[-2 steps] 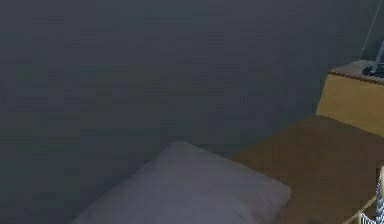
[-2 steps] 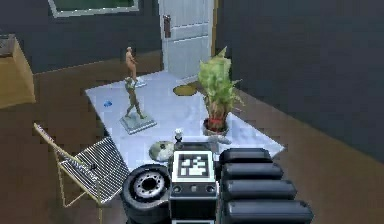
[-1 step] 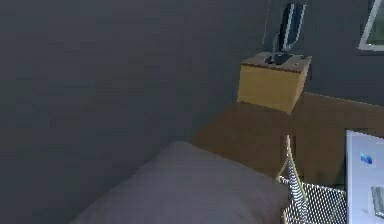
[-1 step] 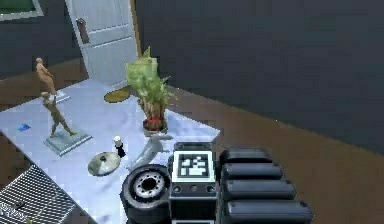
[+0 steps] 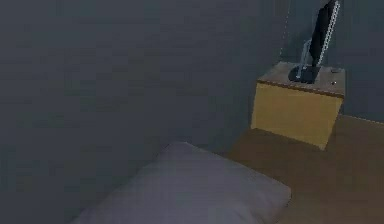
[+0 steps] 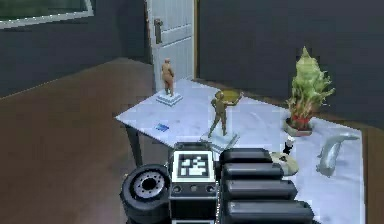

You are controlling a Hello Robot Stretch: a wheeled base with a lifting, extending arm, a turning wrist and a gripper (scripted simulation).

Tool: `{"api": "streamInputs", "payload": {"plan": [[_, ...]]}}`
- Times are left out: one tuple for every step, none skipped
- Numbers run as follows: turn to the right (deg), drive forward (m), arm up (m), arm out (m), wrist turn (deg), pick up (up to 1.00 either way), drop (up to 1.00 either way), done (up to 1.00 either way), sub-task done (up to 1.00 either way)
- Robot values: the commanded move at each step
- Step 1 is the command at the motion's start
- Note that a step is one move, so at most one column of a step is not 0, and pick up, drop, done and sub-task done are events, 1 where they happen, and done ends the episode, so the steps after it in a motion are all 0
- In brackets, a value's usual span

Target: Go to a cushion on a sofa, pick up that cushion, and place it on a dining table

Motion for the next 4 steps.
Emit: {"api": "streamInputs", "payload": {"plan": [[36.0, 0.00, 0.00, 0.00, 0.0, 0.00, 0.00, 0.00, 0.00], [0.0, 0.75, 0.00, 0.00, 0.0, 0.00, 0.00, 0.00, 0.00], [27.0, 0.00, 0.00, 0.00, 0.0, 0.00, 0.00, 0.00, 0.00], [0.0, 0.95, 0.00, 0.00, 0.0, 0.00, 0.00, 0.00, 0.00]]}}
